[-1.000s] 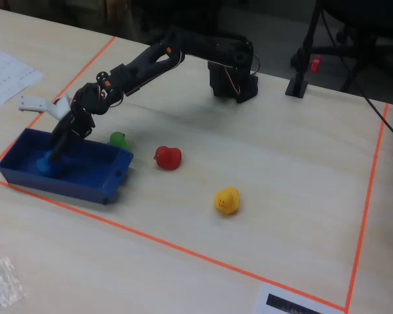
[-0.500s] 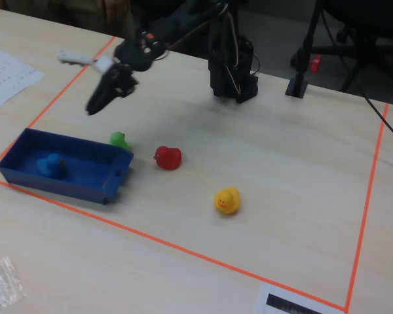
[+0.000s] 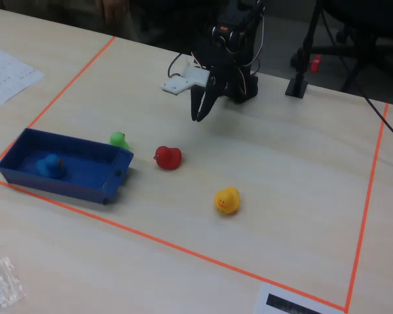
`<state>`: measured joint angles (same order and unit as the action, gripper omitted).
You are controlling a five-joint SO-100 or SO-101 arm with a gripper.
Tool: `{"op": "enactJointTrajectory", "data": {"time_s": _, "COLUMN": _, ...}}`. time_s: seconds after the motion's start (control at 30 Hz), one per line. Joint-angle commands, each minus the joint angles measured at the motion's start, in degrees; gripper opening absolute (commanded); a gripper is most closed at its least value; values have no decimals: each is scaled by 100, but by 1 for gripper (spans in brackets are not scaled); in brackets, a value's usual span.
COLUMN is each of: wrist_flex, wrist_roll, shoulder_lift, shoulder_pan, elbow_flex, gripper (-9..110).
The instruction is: Grasp blue duck and put it into box.
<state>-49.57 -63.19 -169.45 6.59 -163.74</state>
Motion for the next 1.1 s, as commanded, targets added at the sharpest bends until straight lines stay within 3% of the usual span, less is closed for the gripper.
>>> {"op": "enactJointTrajectory", "data": {"time_s": 0.0, "wrist_flex": -492, "wrist_roll": -97, "shoulder_lift": -853, "shoulder_pan": -378, "elbow_flex": -747, "gripper": 0}}
{"op": "enactJointTrajectory", "data": {"time_s": 0.27, "wrist_flex": -2487, "wrist_roll": -729, "shoulder_lift": -2030, "shoulder_pan": -686, "elbow_flex": -1441, "gripper": 0}}
{"op": "enactJointTrajectory", "data": {"time_s": 1.07, "wrist_flex": -2531, "wrist_roll": -800, "shoulder_lift": -2030, "shoulder_pan": -563, "elbow_flex": -1450, "gripper": 4}}
